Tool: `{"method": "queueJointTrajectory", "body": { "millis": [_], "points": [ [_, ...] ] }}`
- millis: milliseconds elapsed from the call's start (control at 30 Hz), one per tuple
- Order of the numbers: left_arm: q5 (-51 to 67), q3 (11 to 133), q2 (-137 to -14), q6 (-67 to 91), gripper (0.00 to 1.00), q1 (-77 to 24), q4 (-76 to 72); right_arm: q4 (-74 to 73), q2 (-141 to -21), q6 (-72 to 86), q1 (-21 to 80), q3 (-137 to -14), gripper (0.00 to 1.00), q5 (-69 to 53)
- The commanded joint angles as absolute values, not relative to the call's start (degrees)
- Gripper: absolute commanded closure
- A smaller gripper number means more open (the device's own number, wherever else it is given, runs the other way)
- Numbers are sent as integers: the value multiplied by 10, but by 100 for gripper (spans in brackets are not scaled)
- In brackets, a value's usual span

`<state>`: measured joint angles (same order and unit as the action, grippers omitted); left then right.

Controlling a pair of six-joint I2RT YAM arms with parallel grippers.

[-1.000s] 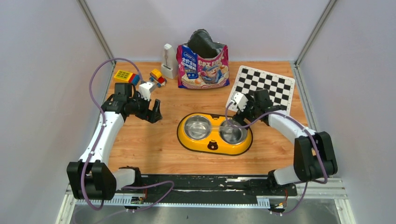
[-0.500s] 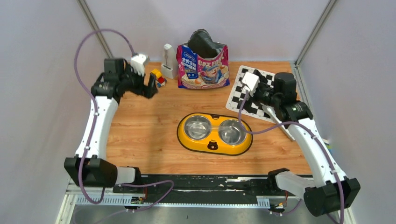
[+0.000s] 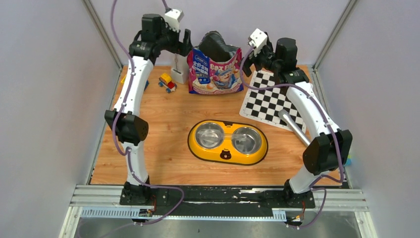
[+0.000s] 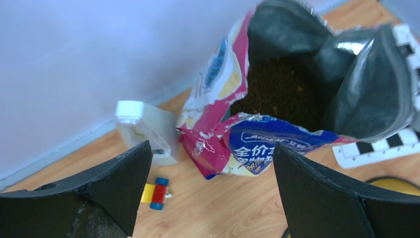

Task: Serve the pet food
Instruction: Move the pet food bag to the center of the board.

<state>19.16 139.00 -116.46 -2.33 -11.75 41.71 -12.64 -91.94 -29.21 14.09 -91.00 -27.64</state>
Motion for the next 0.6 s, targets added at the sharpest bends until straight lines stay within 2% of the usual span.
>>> {"method": "queueJointTrajectory", "body": {
  "millis": [0, 133, 267, 567],
  "points": [
    [227, 1335, -1158, -100, 3, -129, 373, -115, -948, -275, 133, -944, 0, -261],
    [262, 1273, -1143, -126, 10, -110, 317, -117, -917, -275, 128, -897, 0, -271],
    [285, 1285, -1165, -139, 15, -104, 331, -123, -875, -275, 127, -862, 0, -274],
    [314, 1223, -1182, -108, 26, -103, 273, -129, -789, -276, 120, -787, 0, -270]
  ]
}}
